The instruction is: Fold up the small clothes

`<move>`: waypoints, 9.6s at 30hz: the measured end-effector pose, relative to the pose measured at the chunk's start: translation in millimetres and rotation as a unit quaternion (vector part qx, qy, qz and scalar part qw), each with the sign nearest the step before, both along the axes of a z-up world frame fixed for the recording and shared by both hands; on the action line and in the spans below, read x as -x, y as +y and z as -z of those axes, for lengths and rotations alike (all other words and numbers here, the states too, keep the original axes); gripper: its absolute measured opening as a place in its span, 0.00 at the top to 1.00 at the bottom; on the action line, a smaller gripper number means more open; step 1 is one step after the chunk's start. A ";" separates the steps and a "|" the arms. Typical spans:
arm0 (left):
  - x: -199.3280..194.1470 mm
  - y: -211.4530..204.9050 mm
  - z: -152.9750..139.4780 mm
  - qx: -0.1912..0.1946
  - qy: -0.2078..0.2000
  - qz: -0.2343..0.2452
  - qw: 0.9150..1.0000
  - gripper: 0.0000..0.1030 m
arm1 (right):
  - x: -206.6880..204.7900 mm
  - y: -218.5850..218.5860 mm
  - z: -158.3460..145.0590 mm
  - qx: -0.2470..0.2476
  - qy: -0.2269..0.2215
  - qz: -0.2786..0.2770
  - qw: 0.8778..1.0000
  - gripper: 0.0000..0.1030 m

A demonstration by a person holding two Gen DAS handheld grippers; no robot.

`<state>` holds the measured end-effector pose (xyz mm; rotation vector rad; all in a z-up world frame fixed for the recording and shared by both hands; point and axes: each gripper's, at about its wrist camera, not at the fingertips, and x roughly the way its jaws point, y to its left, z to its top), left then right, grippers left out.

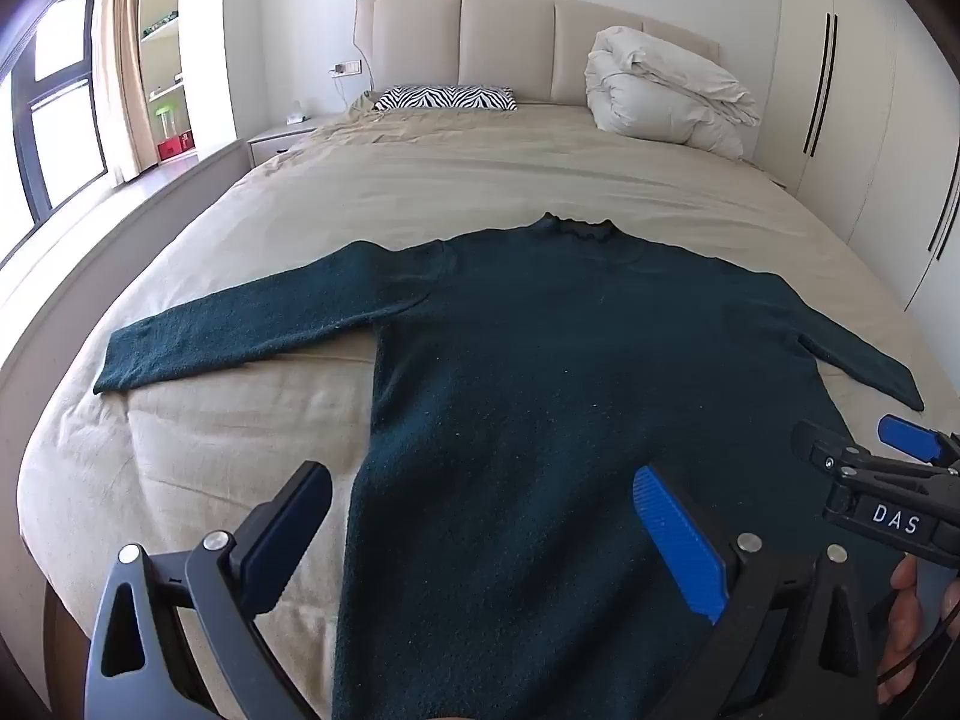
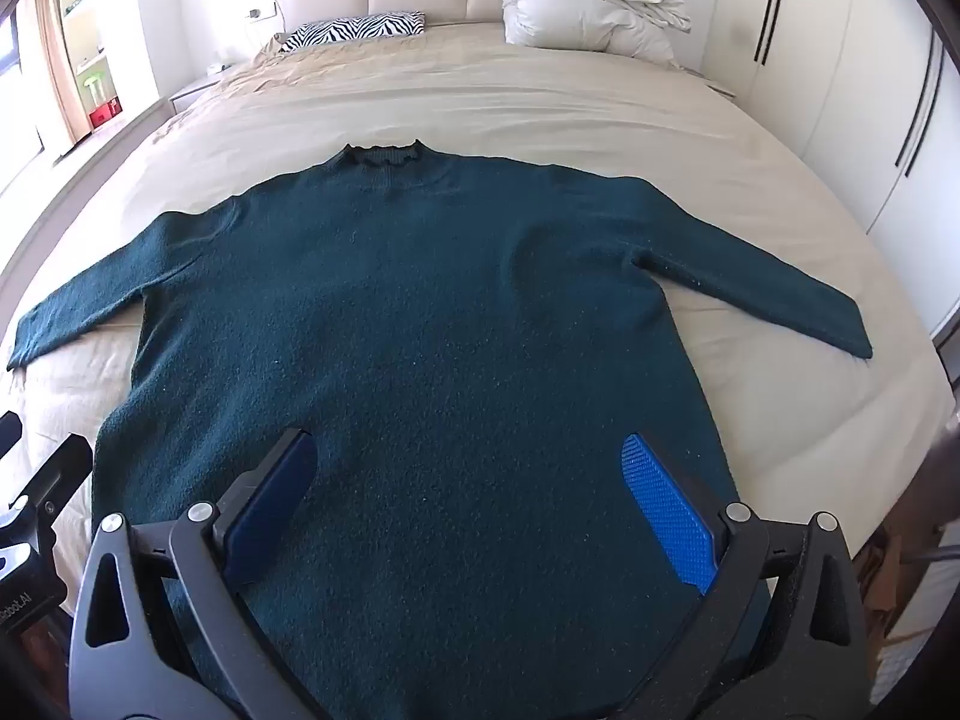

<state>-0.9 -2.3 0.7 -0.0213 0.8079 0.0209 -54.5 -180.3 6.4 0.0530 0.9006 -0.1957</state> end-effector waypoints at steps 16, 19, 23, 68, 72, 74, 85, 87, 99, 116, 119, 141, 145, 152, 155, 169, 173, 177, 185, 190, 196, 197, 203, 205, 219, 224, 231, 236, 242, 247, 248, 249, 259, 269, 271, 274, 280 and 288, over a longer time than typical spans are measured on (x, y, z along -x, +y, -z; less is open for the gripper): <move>0.6 -1.3 2.4 0.010 0.002 -0.006 1.000 0.00 | -0.3 1.0 2.9 -0.003 0.007 -0.001 1.000 0.00; 0.7 3.7 3.8 0.014 0.004 -0.005 1.000 0.00 | -1.0 1.2 3.1 -0.003 0.008 -0.002 1.000 0.00; 0.3 4.1 4.5 0.013 0.006 -0.005 1.000 0.00 | -1.4 1.4 3.8 -0.003 0.008 -0.002 1.000 0.00; 5.9 15.0 10.0 0.024 0.012 -0.016 1.000 0.00 | -2.6 6.3 7.4 0.004 0.015 -0.007 1.000 0.00; 6.6 16.7 10.9 0.027 0.013 -0.016 0.999 0.00 | -2.6 6.8 7.8 0.004 0.015 -0.007 1.000 0.00; 6.7 17.0 11.2 0.028 0.013 -0.016 0.999 0.00 | -2.7 6.8 8.0 0.003 0.016 -0.007 1.000 0.00; 7.1 22.7 12.6 0.040 0.010 -0.020 0.999 0.00 | -4.2 9.5 11.0 0.006 0.018 -0.008 1.000 0.00; 7.5 23.0 12.6 0.042 0.010 -0.020 0.999 0.00 | -5.0 10.4 11.3 0.006 0.019 -0.009 1.000 0.00; 15.1 62.3 15.4 0.161 -0.001 -0.018 0.987 0.00 | -11.6 14.8 9.8 -0.031 0.006 -0.029 0.999 0.00; -21.6 260.5 41.8 0.318 -0.054 -0.217 0.921 0.00 | -25.2 19.2 -60.8 -0.159 -0.139 -0.080 0.974 0.00; -31.2 315.0 63.4 0.407 -0.082 -0.267 0.870 0.01 | -29.4 24.9 -61.8 -0.171 -0.139 -0.089 0.971 0.06; -97.2 408.7 123.1 0.466 -0.095 -0.406 0.780 0.93 | -70.3 17.5 -27.8 -0.233 -0.111 -0.084 0.962 0.24; -141.9 340.4 53.9 0.311 -0.097 -0.286 0.901 0.92 | -75.6 4.2 -19.4 -0.252 -0.104 -0.077 0.959 0.31; -157.1 75.3 32.7 -0.168 -0.113 0.020 0.979 0.92 | -102.5 -17.0 4.9 -0.317 -0.077 -0.068 0.943 0.37; -146.9 21.9 66.7 -0.239 -0.099 0.068 0.964 0.92 | -127.8 -18.7 24.9 -0.369 -0.043 -0.082 0.925 0.37; -101.0 -6.9 98.3 -0.371 -0.149 0.084 0.913 0.88 | -254.9 66.8 119.9 -0.571 0.118 -0.146 0.799 0.37; -103.6 -5.1 101.4 -0.372 -0.144 0.085 0.913 0.88 | -264.6 90.9 118.1 -0.552 0.125 -0.170 0.806 0.51; -112.9 -4.5 97.6 -0.367 -0.145 0.084 0.915 0.81 | -266.7 107.8 116.5 -0.483 0.126 -0.194 0.845 0.88; -88.8 8.5 80.9 -0.350 -0.170 0.079 0.918 0.36 | -263.2 77.3 80.0 -0.375 0.070 -0.193 0.904 0.94; -99.2 61.7 46.2 -0.218 -0.147 0.027 0.964 0.56 | -274.4 9.3 55.7 -0.317 0.039 -0.141 0.937 0.94; -135.2 126.6 11.9 -0.058 -0.120 -0.020 0.991 0.76 | -286.3 -77.4 54.9 -0.283 0.035 -0.070 0.956 0.94; -142.7 136.3 9.4 -0.028 -0.112 -0.026 0.993 0.77 | -285.5 -89.3 54.8 -0.281 0.035 -0.059 0.957 0.94; -183.8 174.1 13.5 0.141 -0.073 -0.035 0.987 0.86 | -287.0 -131.7 63.9 -0.274 0.036 -0.017 0.961 0.94; -194.0 169.7 17.5 0.164 -0.068 -0.026 0.984 0.88 | -281.0 -143.9 74.6 -0.277 0.035 -0.007 0.960 0.94; -264.5 140.3 76.4 0.284 0.014 0.015 0.959 0.88 | -277.7 -155.3 102.3 -0.287 0.049 0.015 0.956 0.94; -282.1 146.5 90.9 0.326 0.035 0.020 0.944 0.88 | -276.0 -165.0 111.5 -0.311 0.049 0.027 0.949 0.94; -314.7 155.6 128.9 0.352 0.081 0.006 0.933 0.97 | -278.4 -168.4 119.6 -0.330 0.051 0.027 0.942 0.94; -312.2 154.8 129.4 0.357 0.081 0.010 0.931 0.97 | -276.6 -174.6 124.5 -0.350 0.054 0.030 0.935 0.94; -269.8 140.8 116.6 0.329 0.082 0.054 0.939 0.97 | -268.5 -173.0 122.5 -0.355 0.050 0.034 0.933 0.92; -247.0 138.9 111.4 0.308 0.071 0.053 0.947 0.97 | -257.3 -172.1 124.1 -0.357 0.048 0.041 0.932 0.92; -243.6 137.3 110.3 0.304 0.070 0.054 0.949 0.97 | -254.6 -172.9 124.1 -0.359 0.047 0.043 0.931 0.92; -241.4 134.0 107.7 0.294 0.069 0.054 0.952 0.97 | -252.0 -173.1 124.1 -0.360 0.045 0.044 0.931 0.92; -202.7 87.6 93.0 0.178 0.075 0.096 0.976 0.92 | -222.5 -184.9 125.0 -0.354 0.027 0.067 0.933 0.92; -174.4 50.8 46.2 0.199 0.015 0.132 0.971 0.53 | -106.7 -284.7 98.3 -0.372 -0.110 0.192 0.901 0.29; -176.1 41.6 44.9 0.216 0.018 0.136 0.967 0.53 | -76.3 -318.1 105.4 -0.391 -0.124 0.230 0.883 0.29; -177.7 21.9 44.6 0.238 0.026 0.147 0.960 0.53 | -37.3 -365.8 124.7 -0.424 -0.133 0.295 0.846 0.30; -180.9 -11.0 52.1 0.278 0.054 0.162 0.945 0.53 | -3.5 -431.7 143.7 -0.480 -0.199 0.365 0.772 0.32; -179.4 -23.1 60.3 0.295 0.076 0.160 0.939 0.51 | -18.6 -489.7 154.4 -0.463 -0.206 0.416 0.755 0.82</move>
